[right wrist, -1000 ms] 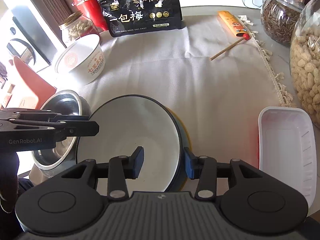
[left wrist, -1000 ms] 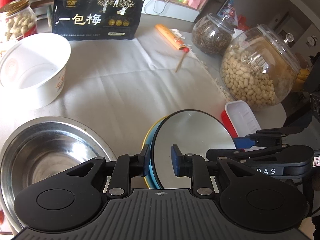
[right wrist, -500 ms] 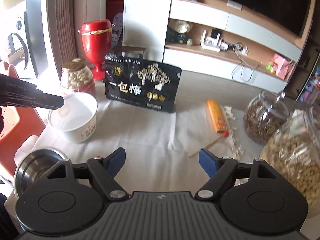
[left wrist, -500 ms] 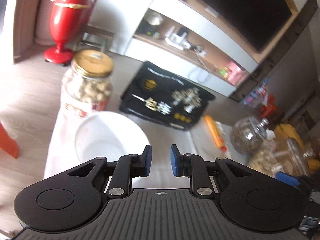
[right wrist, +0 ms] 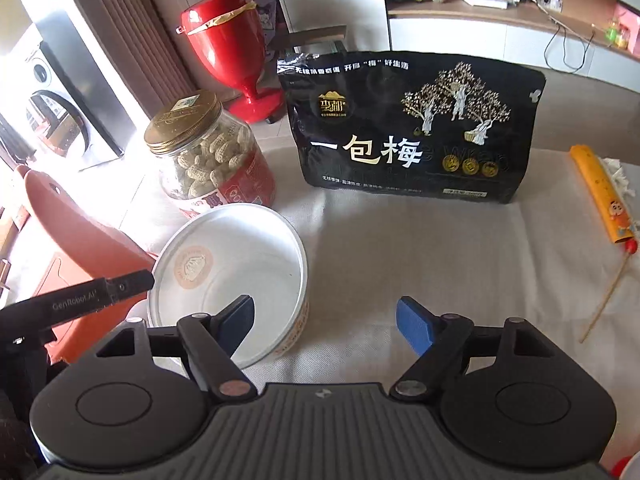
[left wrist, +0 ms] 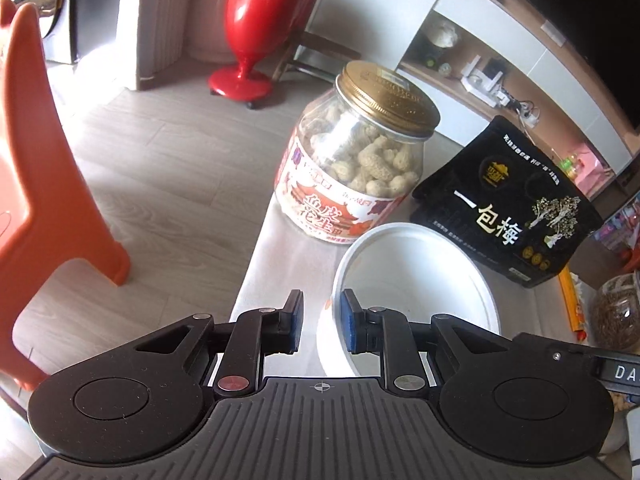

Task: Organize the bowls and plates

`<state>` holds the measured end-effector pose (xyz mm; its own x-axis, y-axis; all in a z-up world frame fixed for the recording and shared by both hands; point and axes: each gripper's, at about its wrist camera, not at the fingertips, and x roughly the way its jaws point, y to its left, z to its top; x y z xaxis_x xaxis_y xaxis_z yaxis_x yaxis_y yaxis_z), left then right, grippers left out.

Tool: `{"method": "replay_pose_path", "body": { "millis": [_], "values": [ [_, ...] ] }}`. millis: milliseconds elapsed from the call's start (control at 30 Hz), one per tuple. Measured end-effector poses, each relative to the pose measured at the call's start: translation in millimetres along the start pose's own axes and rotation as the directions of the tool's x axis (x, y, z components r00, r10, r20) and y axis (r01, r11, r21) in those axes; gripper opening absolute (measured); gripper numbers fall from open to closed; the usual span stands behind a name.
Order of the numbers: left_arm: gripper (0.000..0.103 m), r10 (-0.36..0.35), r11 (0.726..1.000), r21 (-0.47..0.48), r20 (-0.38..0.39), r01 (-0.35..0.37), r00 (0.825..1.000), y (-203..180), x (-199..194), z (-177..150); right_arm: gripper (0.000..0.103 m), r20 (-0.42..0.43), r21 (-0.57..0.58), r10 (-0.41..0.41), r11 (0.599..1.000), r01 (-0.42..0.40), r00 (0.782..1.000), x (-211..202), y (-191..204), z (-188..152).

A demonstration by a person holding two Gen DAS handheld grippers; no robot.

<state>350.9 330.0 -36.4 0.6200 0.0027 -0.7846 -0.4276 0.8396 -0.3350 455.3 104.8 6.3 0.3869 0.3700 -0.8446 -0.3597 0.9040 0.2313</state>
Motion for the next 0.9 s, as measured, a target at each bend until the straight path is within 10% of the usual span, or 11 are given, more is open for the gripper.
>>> {"method": "replay_pose_path", "body": {
  "millis": [300, 467, 633, 900],
  "values": [
    [0.025, -0.136, 0.990, 0.006, -0.126, 0.138, 0.983, -15, 14, -19, 0.034, -0.150, 0.118, 0.107, 0.989, -0.090, 0.983, 58, 0, -14],
    [0.025, -0.269, 0.959, 0.030, -0.202, 0.280, 0.942, -29, 10, -28, 0.033, -0.125, 0.064, 0.050, 0.997, -0.042, 0.991, 22, -20, -28],
    [0.024, -0.160, 0.984, 0.053, -0.187, 0.172, 0.969, -38, 24, -31, 0.034, -0.131, 0.059, 0.004, 0.998, 0.004, 0.991, 11, -46, -44],
    [0.024, -0.177, 0.977, 0.069, -0.256, 0.201, 0.950, -52, 48, -40, 0.034, -0.203, 0.207, 0.049, 0.978, -0.006, 0.978, 51, -69, -48]
  ]
}}
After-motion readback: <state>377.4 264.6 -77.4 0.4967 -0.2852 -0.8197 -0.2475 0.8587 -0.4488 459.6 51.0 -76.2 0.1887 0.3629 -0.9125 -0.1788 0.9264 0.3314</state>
